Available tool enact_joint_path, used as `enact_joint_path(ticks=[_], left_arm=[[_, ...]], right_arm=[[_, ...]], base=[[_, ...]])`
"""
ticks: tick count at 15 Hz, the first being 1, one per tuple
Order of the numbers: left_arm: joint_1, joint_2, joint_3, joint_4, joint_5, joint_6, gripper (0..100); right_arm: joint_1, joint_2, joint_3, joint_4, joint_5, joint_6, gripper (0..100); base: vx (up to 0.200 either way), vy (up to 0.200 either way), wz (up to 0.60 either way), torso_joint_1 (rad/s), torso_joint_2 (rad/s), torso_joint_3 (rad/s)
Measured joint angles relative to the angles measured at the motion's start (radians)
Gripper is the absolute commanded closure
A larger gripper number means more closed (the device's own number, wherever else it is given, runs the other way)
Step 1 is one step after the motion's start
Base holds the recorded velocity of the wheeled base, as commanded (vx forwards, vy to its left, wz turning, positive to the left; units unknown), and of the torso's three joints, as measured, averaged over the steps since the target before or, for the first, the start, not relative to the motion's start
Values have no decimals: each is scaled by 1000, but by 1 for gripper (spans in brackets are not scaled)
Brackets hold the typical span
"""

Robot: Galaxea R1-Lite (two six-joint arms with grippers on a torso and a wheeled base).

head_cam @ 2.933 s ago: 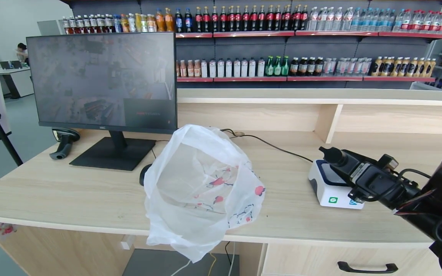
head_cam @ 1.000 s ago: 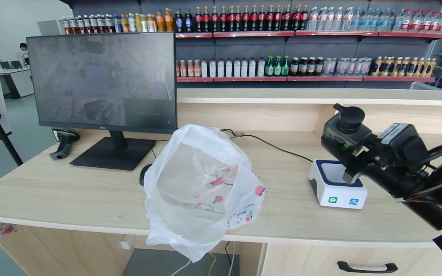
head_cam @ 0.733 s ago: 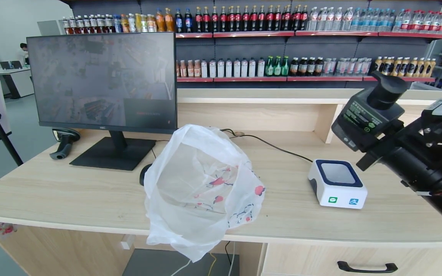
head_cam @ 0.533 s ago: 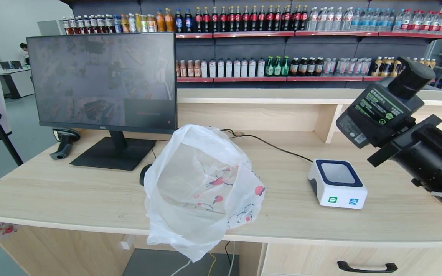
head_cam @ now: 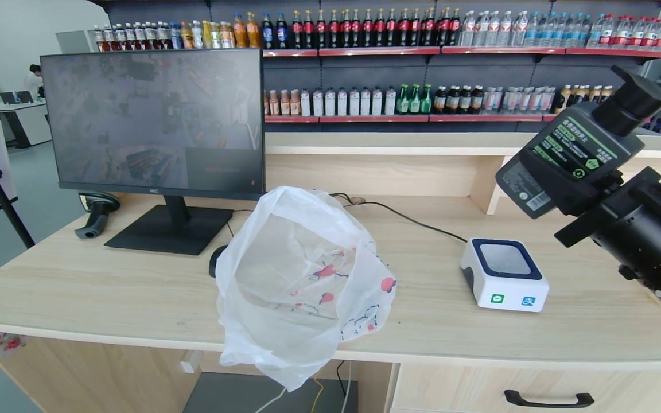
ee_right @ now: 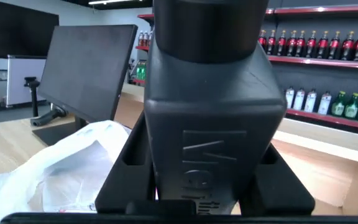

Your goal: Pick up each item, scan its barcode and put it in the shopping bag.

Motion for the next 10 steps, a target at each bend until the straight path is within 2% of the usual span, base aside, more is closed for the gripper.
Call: enact_joint_path(ticks=[6, 10], left_arm=[[0, 0, 0, 0, 0, 0, 0], [0, 0, 0, 0, 0, 0, 0]], right_arm=[[13, 23, -6, 0, -6, -101, 100], [20, 75, 0, 1, -11, -49, 100]], base=[[0, 0, 0, 0, 0, 0], [0, 0, 0, 0, 0, 0]])
